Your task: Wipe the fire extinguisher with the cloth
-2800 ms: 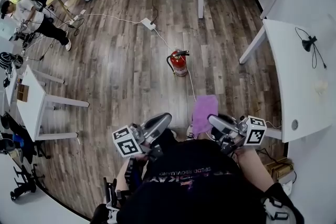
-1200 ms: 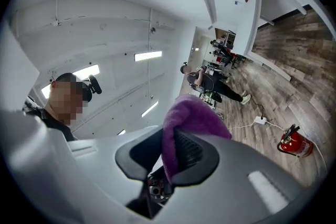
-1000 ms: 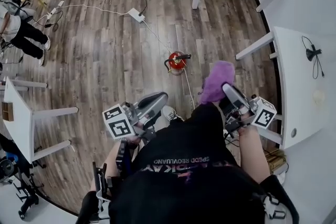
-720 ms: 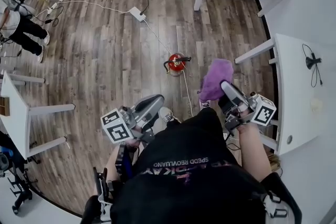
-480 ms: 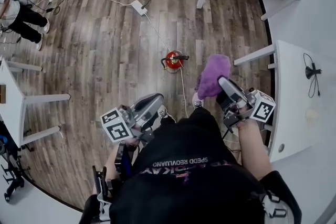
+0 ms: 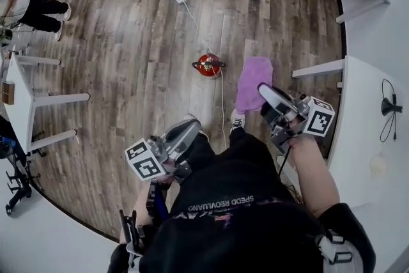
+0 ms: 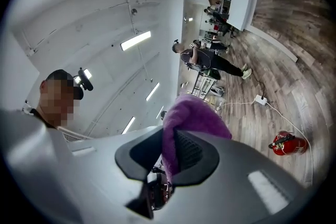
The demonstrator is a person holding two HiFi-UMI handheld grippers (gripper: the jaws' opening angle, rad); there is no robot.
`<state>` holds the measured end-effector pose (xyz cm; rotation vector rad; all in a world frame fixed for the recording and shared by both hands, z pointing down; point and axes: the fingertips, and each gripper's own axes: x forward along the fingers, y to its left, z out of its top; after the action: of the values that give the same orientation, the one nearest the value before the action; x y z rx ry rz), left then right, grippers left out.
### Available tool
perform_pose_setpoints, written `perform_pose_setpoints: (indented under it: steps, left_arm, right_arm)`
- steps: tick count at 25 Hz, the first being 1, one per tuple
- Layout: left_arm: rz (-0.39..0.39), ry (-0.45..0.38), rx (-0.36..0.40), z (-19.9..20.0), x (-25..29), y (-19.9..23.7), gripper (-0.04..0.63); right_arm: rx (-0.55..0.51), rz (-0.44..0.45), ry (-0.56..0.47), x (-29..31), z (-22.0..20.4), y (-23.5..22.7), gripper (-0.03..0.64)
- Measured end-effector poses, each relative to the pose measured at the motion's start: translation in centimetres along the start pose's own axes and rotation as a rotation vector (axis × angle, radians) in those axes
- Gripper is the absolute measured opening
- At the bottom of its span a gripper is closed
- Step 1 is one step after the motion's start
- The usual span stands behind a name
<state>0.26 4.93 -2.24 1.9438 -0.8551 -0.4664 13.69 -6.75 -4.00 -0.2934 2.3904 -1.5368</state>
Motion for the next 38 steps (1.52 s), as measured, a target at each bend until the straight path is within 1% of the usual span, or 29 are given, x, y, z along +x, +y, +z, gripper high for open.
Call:
perform_pose_setpoints:
  steps: [3, 5, 9, 12, 16, 21, 23, 27, 30, 32, 34, 38]
  left_arm:
    - [0.058, 0.017, 0.037, -1.5, 2.1, 0.6, -0.003]
    - [0.082, 0.013, 0.039, -1.9, 2.3, 1.1, -0.004]
    - [0.088, 0.016, 0.013, -2.7, 1.8, 2.4, -0.004]
    - [0.092, 0.038, 0.016, -3.5, 1.1, 4.8, -0.004]
    - [0.088, 0.082, 0.02, -4.6, -0.1, 9.3, -0.003]
    - [0.047, 0.17, 0.026, -6.7, -0.5, 15.1, -0.004]
    - [0.034, 0.184, 0.039, -7.2, -0.3, 17.9, -0.003]
    - [0.022, 0.193, 0.064, -8.0, 0.2, 23.5, -0.004]
    - [0.016, 0.194, 0.1, -9.1, 0.5, 26.8, -0.003]
    - [0.012, 0.181, 0.125, -9.6, 0.7, 29.4, -0.003]
    - [0.007, 0.162, 0.143, -10.2, 0.7, 32.2, -0.003]
    - [0.003, 0.113, 0.145, -12.1, 0.8, 37.9, -0.003]
  right_arm:
    - [0.034, 0.02, 0.038, -0.8, 1.5, -2.1, 0.055]
    - [0.045, 0.018, 0.051, -0.8, 1.7, -3.0, 0.055]
    - [0.052, -0.004, 0.061, -0.2, 0.8, -4.7, 0.055]
    - [0.066, -0.026, 0.053, 0.4, -0.2, -6.9, 0.055]
    - [0.082, -0.095, 0.041, 1.0, -2.4, -11.0, 0.055]
    - [0.09, -0.143, -0.002, 1.4, -5.0, -15.6, 0.055]
    - [0.102, -0.156, -0.03, 1.8, -5.2, -18.1, 0.055]
    - [0.121, -0.171, -0.075, 2.6, -5.5, -23.2, 0.055]
    - [0.135, -0.193, -0.072, 1.9, -6.8, -27.7, 0.055]
    - [0.135, -0.201, -0.056, 1.8, -7.8, -31.1, 0.055]
    - [0.147, -0.201, -0.062, 1.7, -8.7, -34.4, 0.055]
    - [0.212, -0.179, -0.137, 1.1, -10.3, -41.2, 0.055]
